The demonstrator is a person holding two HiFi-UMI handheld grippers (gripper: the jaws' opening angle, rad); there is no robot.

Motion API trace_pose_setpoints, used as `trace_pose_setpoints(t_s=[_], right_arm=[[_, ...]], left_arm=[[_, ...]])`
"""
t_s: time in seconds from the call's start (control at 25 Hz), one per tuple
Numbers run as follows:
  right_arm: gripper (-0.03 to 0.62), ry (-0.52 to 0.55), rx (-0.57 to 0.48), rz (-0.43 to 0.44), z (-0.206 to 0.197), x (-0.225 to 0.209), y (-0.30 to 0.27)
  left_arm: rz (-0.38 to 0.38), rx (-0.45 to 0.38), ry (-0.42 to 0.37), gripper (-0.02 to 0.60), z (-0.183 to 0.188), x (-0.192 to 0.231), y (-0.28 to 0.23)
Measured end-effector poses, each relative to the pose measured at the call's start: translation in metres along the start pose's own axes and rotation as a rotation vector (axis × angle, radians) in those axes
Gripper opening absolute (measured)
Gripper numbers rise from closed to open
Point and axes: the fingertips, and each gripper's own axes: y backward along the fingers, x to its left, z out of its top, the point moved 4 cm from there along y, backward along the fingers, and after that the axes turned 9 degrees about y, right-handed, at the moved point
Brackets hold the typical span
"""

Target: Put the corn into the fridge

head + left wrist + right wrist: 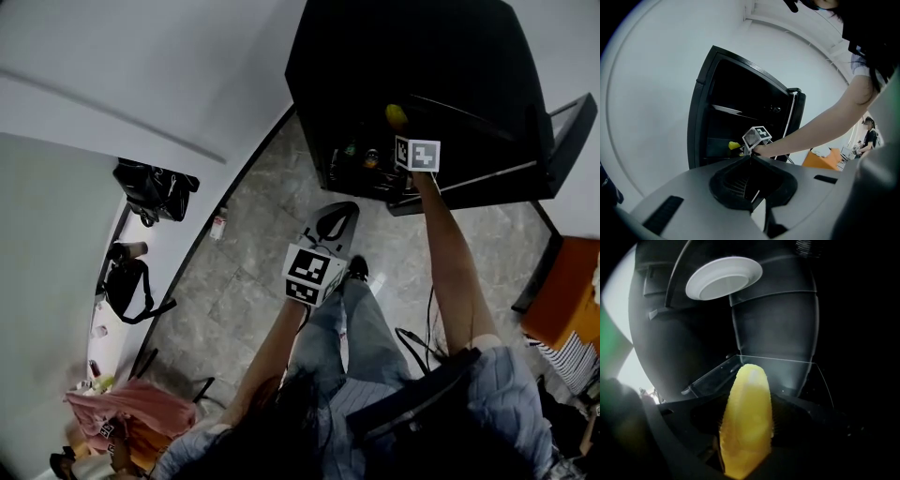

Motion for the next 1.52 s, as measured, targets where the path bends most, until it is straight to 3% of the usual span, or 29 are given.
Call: trace_pose_setpoints(t_s=[0.32,0.64,0.92,1.16,1.24,1.36,1.52], right_arm=[[0.265,-0.017,-0.049,0.036,0.011,0.004,0.015],[0.267,-0.062,-0.101,-0.008,0.007,0.003,0.040],[0.267,-0.066,-0.161,-0.076,-0.013,0.007,0.074],[0.265,-0.079,-0.165,-0.071,-0.036,0.021,0.095],[0.249,-0.103,-0.162,-0.071,-0.042,0.022,0.095],[0.159,-0.130,-0.135,-0.088,-0.054,0.021,0.093],[0.143,-0.162,-0.119,-0.066,-0.060,0.020,0.088]], left_arm=[[-0.004,-0.006,0.014,0.008,0.003,0.000,0.002],[0.002,-0.038,0.045,0.008,0.012,0.005,0.008],[0.008,-0.047,0.087,0.008,0.010,0.011,0.008],[-0.001,-0.045,0.099,0.008,0.009,0.011,0.006],[-0.006,-0.044,0.106,0.008,0.009,0.012,0.005],[-0.013,-0.038,0.110,0.008,0.007,0.010,0.002],[-0.021,-0.031,0.114,0.008,0.005,0.008,-0.002]])
